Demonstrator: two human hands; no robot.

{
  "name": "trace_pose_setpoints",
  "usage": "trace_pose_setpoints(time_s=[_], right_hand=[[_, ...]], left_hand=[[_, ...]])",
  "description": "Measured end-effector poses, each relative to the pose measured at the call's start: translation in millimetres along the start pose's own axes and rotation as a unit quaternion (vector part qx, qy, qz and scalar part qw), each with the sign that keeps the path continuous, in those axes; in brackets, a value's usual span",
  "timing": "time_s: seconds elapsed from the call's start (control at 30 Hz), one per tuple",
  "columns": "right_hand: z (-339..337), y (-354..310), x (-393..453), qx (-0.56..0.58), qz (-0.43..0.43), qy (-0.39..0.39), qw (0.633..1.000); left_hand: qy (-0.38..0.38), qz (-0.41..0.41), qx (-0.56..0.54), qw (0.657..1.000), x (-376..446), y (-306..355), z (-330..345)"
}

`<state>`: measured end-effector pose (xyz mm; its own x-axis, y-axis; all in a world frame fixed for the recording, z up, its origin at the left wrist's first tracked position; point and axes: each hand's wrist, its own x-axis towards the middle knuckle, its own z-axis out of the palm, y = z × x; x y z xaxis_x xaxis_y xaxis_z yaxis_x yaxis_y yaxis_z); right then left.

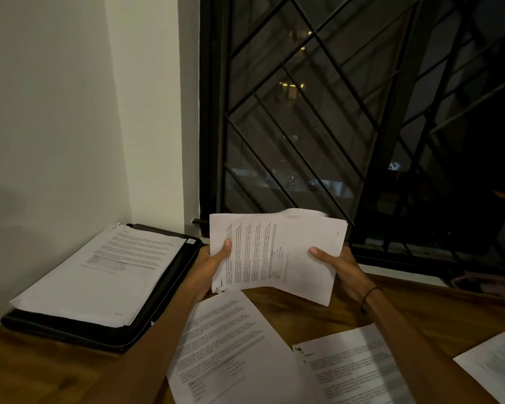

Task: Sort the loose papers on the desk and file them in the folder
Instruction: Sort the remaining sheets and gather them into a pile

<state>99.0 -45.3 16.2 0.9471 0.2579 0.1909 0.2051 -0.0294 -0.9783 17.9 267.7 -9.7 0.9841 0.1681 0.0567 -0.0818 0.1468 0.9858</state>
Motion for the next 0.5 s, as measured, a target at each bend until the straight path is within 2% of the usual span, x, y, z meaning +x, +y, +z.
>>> trace_pose_setpoints(time_s=[0.33,0.5], right_hand=[[-9.7,1.5,-2.5,0.017,0.022,-0.019,0.999],[-4.9,-6.1,-1.0,-0.006,-0.002,-0.007,1.0]], left_hand=[[-0.022,-0.008,0.051,0.998,4.8,2.5,4.5],[0.029,0.006,0.066,0.997,10.2,7.9,7.4]])
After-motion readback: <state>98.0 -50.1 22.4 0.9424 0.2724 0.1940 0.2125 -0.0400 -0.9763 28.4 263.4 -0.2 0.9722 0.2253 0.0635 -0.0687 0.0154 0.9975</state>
